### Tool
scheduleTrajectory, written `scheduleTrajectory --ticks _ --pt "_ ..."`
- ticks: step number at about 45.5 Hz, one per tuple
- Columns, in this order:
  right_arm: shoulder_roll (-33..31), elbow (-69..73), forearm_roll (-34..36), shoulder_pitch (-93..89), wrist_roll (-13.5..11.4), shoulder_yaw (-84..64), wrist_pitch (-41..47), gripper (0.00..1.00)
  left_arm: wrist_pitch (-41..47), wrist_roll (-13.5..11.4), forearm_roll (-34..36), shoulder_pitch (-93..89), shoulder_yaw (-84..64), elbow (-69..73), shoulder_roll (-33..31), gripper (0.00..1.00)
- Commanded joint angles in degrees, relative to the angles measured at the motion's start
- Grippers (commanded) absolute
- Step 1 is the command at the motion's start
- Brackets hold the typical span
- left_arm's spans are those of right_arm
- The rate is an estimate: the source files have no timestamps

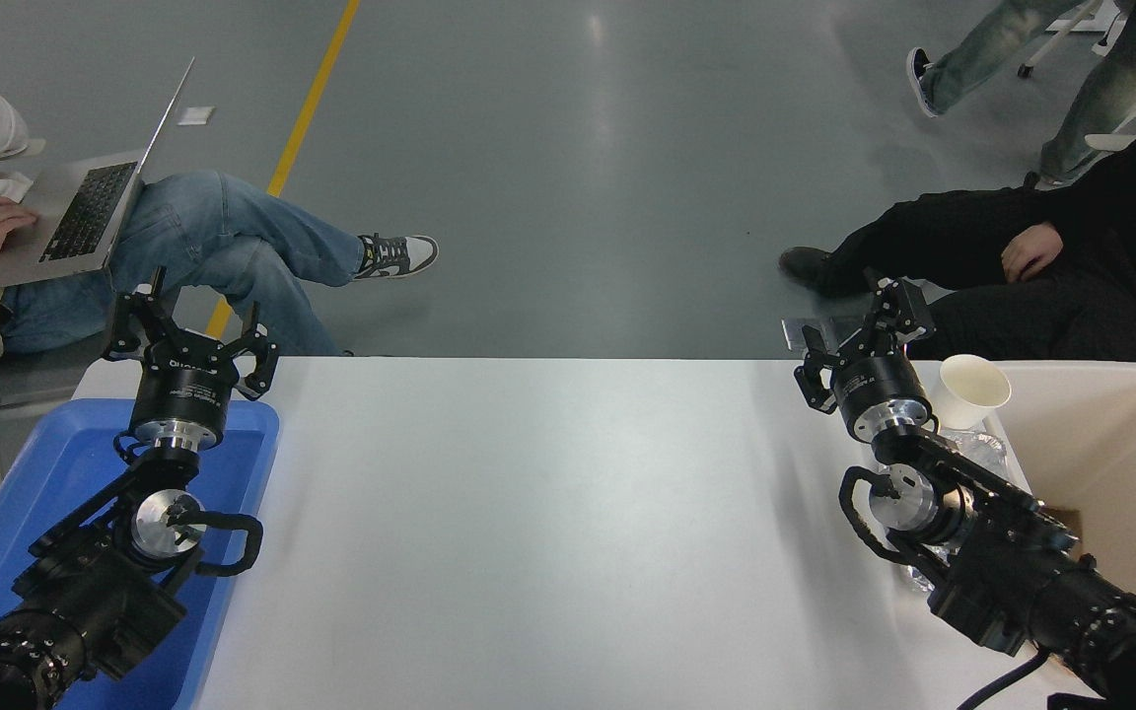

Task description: Pick up paper cup place in dustbin

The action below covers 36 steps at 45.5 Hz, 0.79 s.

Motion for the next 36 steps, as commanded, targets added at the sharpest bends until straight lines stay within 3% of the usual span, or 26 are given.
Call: scheduleTrajectory --ticks 1,36 --pt "-0.04 -0.51 0.01 0.66 0.08 0.09 -0.02 1.00 0.01 -0.01 -0.02 0.01 -0.09 -0.03 -0.07 0.99" --pt "-0.04 -0.51 0.01 0.22 0.00 -0.18 -0.11 1.00 0.01 -0.01 -0.02 0.01 0.00 -0.03 -0.07 0.99"
